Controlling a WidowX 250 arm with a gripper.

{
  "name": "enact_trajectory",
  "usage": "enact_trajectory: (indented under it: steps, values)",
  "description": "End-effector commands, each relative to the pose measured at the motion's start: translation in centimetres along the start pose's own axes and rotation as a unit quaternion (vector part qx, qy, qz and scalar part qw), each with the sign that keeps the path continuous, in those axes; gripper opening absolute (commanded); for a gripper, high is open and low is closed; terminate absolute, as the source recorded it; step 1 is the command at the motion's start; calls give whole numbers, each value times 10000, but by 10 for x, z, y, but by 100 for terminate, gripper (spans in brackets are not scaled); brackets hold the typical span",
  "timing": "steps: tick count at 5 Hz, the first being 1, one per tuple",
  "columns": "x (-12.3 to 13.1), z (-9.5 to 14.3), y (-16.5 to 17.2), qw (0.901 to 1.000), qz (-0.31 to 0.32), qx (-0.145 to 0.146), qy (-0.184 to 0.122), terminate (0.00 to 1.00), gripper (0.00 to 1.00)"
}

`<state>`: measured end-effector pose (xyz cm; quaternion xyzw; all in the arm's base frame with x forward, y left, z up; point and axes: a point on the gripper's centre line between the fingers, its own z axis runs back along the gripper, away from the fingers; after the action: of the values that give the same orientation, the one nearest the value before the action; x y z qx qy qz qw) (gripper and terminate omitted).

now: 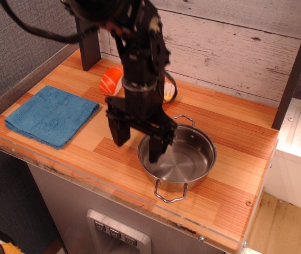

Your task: Place the pot on top of the napkin.

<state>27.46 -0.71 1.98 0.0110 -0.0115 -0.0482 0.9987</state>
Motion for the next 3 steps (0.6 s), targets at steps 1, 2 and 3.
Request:
enact_trajectory:
  steps: [1, 2, 3]
  values:
    - [4, -10, -9, 9979, -119, 294, -563, 0, 100]
    - [4, -9, -10, 9972, -156, 274, -676, 0, 0]
    - [3, -10, -9, 9971, -155, 248, -699, 0, 0]
